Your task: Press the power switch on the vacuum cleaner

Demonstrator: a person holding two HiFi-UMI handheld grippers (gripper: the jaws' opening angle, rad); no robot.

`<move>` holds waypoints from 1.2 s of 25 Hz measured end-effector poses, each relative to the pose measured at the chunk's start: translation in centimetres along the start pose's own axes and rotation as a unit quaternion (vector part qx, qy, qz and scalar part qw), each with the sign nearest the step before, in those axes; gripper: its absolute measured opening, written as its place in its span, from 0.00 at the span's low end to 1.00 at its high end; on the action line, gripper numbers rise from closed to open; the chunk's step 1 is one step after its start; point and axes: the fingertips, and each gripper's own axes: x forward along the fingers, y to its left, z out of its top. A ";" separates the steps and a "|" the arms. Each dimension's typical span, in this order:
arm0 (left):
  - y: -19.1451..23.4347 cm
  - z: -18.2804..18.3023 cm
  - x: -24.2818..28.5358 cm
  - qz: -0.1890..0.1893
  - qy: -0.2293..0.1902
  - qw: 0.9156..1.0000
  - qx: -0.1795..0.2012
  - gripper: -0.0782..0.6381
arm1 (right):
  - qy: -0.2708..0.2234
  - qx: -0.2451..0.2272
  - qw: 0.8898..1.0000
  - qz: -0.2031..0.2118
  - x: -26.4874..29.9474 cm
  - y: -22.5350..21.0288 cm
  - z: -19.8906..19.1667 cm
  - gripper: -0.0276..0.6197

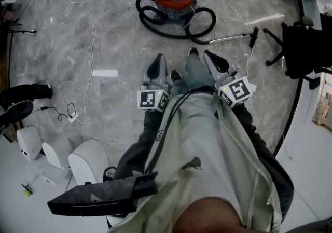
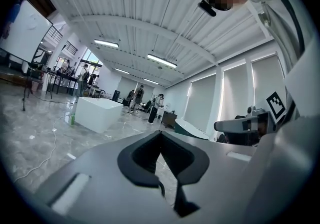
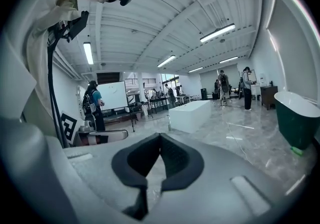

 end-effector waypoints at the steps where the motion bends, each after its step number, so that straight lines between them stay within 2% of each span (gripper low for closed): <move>1: 0.4 -0.1 0.5 0.005 0.001 1.000 0.002 0.12 | 0.002 0.003 1.000 0.006 0.7 -0.6 0.0 0.05; 5: 2.6 0.5 3.4 0.034 0.002 0.999 0.007 0.12 | 0.000 0.017 0.999 0.032 5.1 -3.8 0.6 0.05; 10: 4.6 3.2 8.4 0.068 0.002 0.997 0.025 0.12 | -0.003 0.008 0.998 0.066 10.0 -8.3 2.7 0.05; 13: 4.8 4.0 11.9 0.074 0.002 0.997 0.029 0.12 | 0.003 0.001 0.997 0.077 12.4 -11.6 3.6 0.05; 16: 4.2 2.5 14.7 0.069 0.025 0.997 0.016 0.12 | 0.020 -0.001 0.997 0.072 13.2 -14.8 3.4 0.05; 19: 4.2 1.0 16.9 0.048 0.053 0.997 -0.002 0.12 | 0.034 0.001 0.999 0.037 13.5 -17.6 2.7 0.05; 23: 6.6 -1.7 20.4 0.024 0.092 0.995 -0.017 0.12 | 0.050 0.021 0.998 -0.028 15.5 -20.6 0.8 0.05; 28: 10.6 -7.3 24.4 -0.004 0.151 0.988 -0.017 0.12 | 0.066 0.042 0.989 -0.126 17.5 -23.9 -3.4 0.05; 30: 12.6 -9.9 27.0 -0.010 0.160 0.987 -0.013 0.12 | 0.063 0.056 0.983 -0.161 18.9 -26.0 -5.5 0.05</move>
